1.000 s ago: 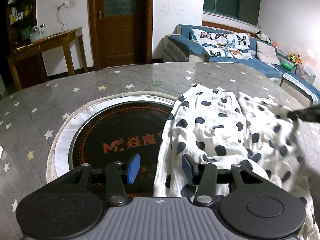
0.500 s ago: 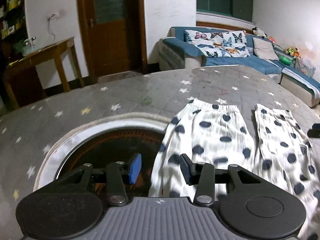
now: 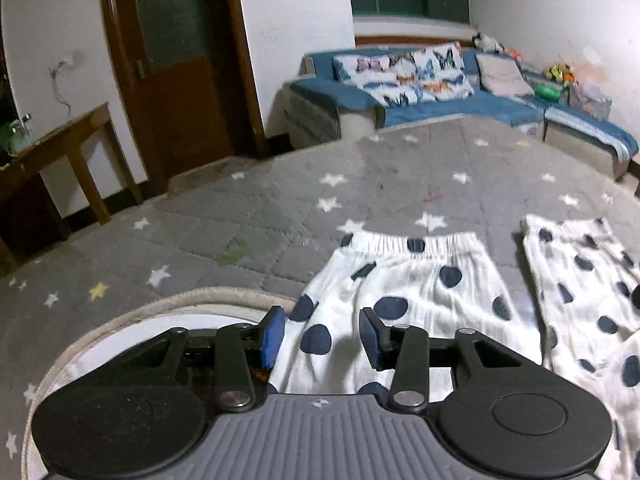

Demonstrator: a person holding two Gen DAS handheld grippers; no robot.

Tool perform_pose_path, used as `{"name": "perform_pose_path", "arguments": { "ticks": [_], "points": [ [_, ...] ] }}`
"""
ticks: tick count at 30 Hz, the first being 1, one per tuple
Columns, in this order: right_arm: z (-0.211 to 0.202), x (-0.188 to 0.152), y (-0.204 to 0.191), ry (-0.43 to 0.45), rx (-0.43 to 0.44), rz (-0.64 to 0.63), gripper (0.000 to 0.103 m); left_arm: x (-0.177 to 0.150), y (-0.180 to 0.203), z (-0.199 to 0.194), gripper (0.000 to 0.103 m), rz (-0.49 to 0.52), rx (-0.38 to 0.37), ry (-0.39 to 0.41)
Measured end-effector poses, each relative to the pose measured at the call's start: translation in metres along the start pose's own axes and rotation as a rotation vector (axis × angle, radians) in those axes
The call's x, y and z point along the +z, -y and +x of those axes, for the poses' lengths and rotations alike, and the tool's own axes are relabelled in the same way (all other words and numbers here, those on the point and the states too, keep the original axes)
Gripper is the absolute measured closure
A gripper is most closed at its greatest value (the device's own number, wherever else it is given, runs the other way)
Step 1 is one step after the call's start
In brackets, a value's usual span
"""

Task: Fold clothes
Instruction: 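Grasp the waistband of the pants with the left gripper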

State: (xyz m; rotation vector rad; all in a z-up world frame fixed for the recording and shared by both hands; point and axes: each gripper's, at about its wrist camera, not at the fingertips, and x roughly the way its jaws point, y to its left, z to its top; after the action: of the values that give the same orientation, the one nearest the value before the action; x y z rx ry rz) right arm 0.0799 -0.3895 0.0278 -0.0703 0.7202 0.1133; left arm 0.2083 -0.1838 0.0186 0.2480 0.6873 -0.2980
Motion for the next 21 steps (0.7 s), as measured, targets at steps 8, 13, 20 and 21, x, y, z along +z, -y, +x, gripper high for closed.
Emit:
{"name": "perform_pose_path", "arguments": {
  "ticks": [8, 13, 20, 21],
  "points": [
    [0.016, 0.007, 0.0, -0.012, 0.022, -0.013, 0.057, -0.004, -0.004, 0.007, 0.098, 0.01, 0.0, 0.021],
    [0.036, 0.012, 0.002, -0.04, 0.035, 0.001, 0.055, -0.01, -0.031, 0.003, 0.099, -0.055, 0.11, 0.024],
    [0.058, 0.022, 0.0, -0.033, 0.042, 0.005, 0.048, -0.024, -0.091, -0.013, 0.099, -0.15, 0.273, 0.013],
    [0.061, 0.025, -0.001, -0.032, 0.042, 0.007, 0.048, -0.027, -0.099, -0.015, 0.099, -0.164, 0.292, 0.009]
  ]
}}
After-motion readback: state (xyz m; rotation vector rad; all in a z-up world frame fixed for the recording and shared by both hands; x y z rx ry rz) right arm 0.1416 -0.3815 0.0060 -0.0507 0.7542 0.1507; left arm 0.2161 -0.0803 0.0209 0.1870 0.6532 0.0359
